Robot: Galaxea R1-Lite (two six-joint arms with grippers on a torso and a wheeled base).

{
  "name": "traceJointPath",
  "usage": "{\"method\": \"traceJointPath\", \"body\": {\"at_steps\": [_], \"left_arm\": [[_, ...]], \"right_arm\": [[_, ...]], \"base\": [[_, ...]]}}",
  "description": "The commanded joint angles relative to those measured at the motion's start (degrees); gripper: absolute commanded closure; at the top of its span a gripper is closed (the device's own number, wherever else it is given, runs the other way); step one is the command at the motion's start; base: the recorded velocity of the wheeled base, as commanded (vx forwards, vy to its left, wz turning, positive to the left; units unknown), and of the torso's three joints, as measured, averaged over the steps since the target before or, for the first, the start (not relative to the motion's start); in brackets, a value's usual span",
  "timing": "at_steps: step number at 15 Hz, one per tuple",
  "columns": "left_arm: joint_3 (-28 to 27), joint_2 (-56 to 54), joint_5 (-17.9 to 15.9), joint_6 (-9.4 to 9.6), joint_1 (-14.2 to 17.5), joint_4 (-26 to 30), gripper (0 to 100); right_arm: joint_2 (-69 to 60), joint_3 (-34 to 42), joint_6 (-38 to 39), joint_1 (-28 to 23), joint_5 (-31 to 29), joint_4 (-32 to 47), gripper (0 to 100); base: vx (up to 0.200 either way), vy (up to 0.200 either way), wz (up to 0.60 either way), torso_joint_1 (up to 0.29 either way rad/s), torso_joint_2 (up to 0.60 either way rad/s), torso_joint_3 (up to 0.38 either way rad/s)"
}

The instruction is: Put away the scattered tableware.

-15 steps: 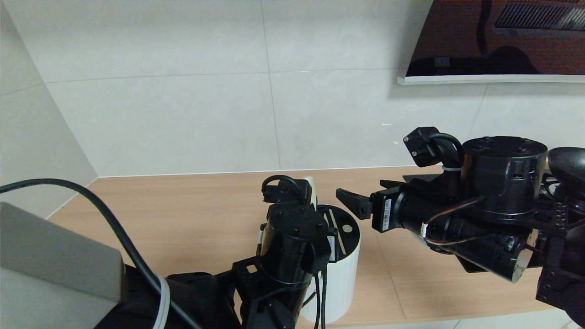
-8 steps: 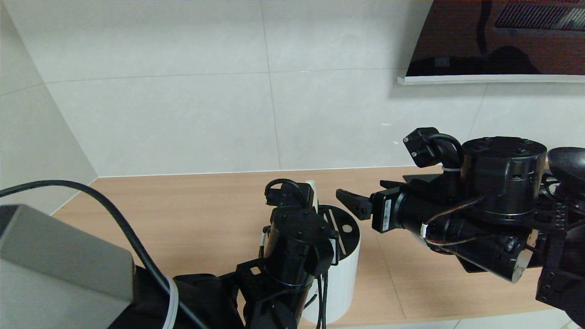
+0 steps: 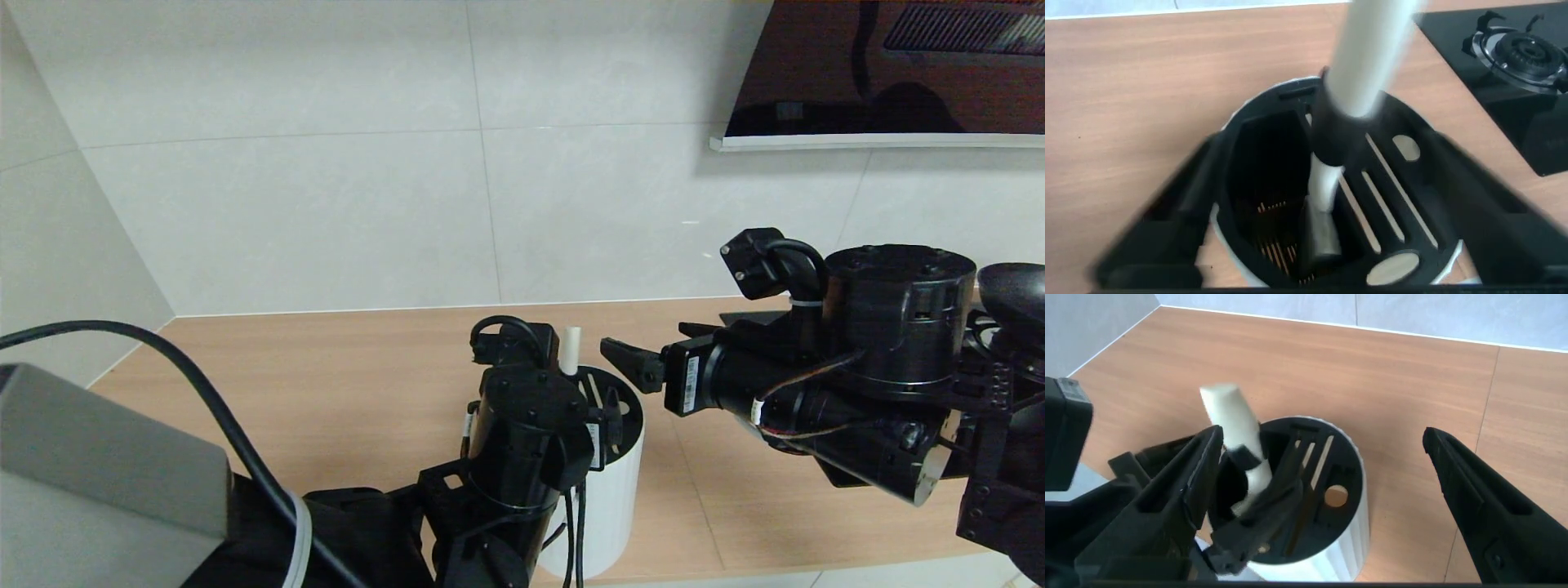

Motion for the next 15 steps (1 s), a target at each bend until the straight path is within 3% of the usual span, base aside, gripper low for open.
{"method": "traceJointPath", "body": {"at_steps": [1, 4, 9, 11, 13, 15], "left_arm": [[0.0, -1.2, -0.1, -0.02, 0.2, 0.2, 0], [0.6, -7.7, -1.7, 0.07, 1.5, 2.4, 0], [4.9, -27.9, -14.9, 0.07, 6.3, 16.2, 0], [5.2, -32.0, -17.1, 0.07, 8.7, 20.2, 0], [5.3, -35.9, -17.0, 0.07, 11.9, 22.7, 0], [5.9, -41.3, -16.2, 0.33, 18.2, 25.6, 0]], "right_arm": [[0.0, 0.0, 0.0, 0.0, 0.0, 0.0, 0], [-0.2, 0.0, 0.0, -0.1, -0.2, 0.0, 0], [-2.3, 0.1, 0.0, -2.3, -0.6, 0.4, 0], [-3.7, 1.6, -0.2, -4.2, -0.6, -0.1, 0], [-8.2, 2.5, -1.5, -5.9, -0.5, 0.3, 0], [-15.0, 6.0, -1.7, -7.5, -0.6, 0.6, 0]], "base": [[0.000, 0.000, 0.00, 0.000, 0.00, 0.000], [0.000, 0.000, 0.00, 0.000, 0.00, 0.000], [0.000, 0.000, 0.00, 0.000, 0.00, 0.000], [0.000, 0.000, 0.00, 0.000, 0.00, 0.000], [0.000, 0.000, 0.00, 0.000, 0.00, 0.000], [0.000, 0.000, 0.00, 0.000, 0.00, 0.000]]}}
